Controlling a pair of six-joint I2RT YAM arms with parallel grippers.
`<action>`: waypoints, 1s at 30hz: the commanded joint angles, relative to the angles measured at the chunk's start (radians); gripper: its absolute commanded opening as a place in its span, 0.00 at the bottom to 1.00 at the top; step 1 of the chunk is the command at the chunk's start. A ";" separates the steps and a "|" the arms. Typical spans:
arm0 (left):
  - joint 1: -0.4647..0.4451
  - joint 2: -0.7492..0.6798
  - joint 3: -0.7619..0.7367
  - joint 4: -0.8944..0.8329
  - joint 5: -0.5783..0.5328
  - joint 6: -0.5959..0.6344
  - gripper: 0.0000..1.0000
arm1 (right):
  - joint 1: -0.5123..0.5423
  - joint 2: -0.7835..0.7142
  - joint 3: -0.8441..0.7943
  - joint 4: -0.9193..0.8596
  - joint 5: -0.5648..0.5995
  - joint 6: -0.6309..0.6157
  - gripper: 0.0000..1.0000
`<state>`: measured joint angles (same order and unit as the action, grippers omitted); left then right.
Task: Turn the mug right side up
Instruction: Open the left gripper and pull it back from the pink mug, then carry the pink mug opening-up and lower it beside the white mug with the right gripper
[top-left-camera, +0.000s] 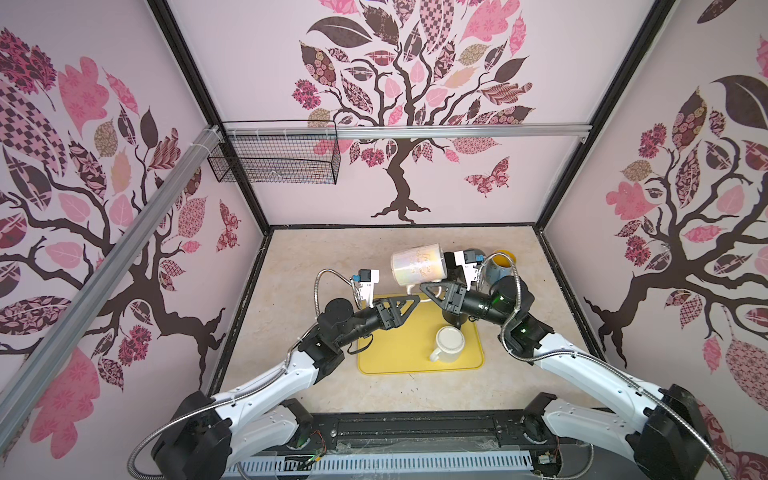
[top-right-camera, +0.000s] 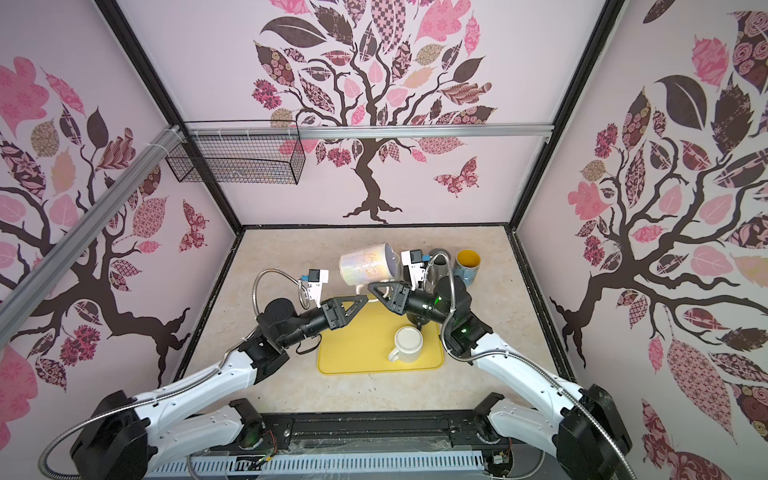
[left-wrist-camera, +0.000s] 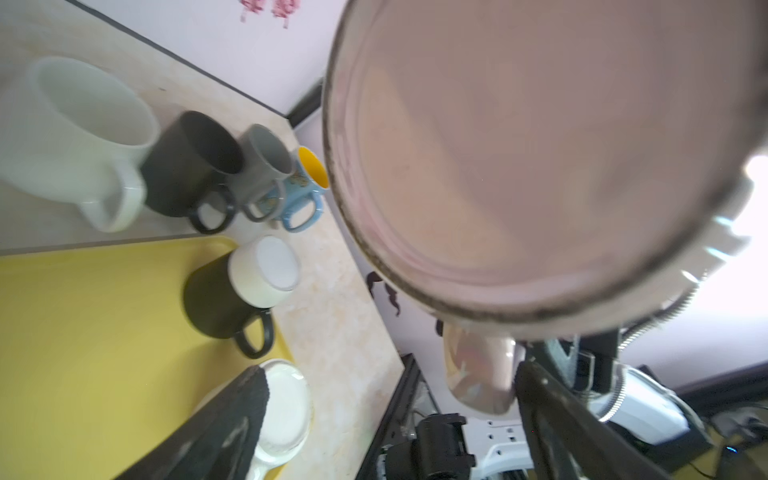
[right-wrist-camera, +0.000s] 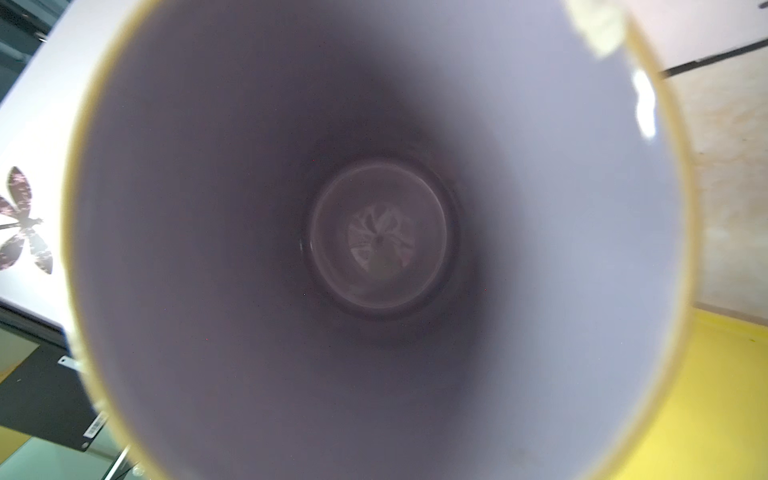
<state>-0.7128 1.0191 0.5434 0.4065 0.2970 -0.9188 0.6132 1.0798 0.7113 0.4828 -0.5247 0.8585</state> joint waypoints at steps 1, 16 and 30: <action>0.008 -0.074 0.049 -0.450 -0.230 0.170 0.96 | -0.003 -0.029 0.124 0.033 0.077 -0.048 0.00; 0.023 -0.204 0.094 -0.801 -0.425 0.318 0.96 | 0.154 0.393 0.653 -0.773 0.589 -0.382 0.00; 0.024 -0.268 0.033 -0.756 -0.352 0.301 0.94 | 0.176 0.834 1.019 -0.975 0.821 -0.453 0.00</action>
<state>-0.6918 0.7528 0.6060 -0.3851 -0.0788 -0.6281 0.7849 1.8668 1.6196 -0.5129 0.1997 0.4408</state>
